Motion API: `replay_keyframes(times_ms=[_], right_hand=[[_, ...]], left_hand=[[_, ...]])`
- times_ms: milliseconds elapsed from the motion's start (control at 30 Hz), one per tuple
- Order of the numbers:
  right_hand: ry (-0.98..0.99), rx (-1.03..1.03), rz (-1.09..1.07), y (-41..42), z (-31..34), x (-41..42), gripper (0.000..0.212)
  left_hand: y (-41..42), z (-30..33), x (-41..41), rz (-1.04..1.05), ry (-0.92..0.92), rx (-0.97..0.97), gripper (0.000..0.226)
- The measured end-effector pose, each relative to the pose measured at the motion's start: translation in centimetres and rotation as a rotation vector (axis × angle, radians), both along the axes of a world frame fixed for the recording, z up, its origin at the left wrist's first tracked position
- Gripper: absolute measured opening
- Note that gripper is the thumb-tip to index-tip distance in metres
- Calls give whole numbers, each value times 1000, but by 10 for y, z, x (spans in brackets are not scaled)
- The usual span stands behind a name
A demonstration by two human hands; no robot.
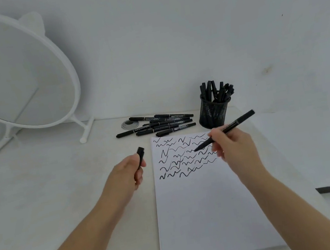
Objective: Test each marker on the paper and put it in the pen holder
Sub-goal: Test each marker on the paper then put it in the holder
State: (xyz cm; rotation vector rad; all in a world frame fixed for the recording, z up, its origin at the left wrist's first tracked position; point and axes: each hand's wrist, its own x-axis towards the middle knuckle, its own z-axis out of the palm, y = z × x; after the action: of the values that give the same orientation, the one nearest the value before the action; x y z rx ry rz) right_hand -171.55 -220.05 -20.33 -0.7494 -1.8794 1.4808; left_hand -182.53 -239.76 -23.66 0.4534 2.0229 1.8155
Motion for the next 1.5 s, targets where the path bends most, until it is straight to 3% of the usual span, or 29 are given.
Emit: replay_keyframes(times_ms=[167, 300, 433, 567, 667, 1000, 1233, 1333, 1500], right_hand=[[-24, -78, 295, -32, -17, -9, 14], [-5, -46, 307, -43, -36, -11, 21], [-17, -70, 258, -34, -50, -4, 31], [-66, 45, 372, -38, -53, -8, 9], [-52, 77, 408, -41, -55, -9, 7], [-99, 94, 342, -40, -57, -10, 6], [-15, 114, 131, -33, -58, -6, 8], [113, 42, 104, -32, -54, -5, 29], [228, -250, 238, -29, -48, -4, 26]], left_hand=[[13, -11, -18, 72, 219, -114, 34], [18, -22, -22, 61, 377, -167, 30], [9, -27, -25, 21, 393, -157, 29], [5, -28, -24, -26, 390, -161, 29], [7, -27, -21, -62, 400, -171, 27], [6, -25, -19, -99, 428, -208, 25], [6, -23, -18, -102, 416, -233, 25], [6, -23, -17, -139, 426, -253, 21], [5, -25, -15, -254, 516, -305, 13]])
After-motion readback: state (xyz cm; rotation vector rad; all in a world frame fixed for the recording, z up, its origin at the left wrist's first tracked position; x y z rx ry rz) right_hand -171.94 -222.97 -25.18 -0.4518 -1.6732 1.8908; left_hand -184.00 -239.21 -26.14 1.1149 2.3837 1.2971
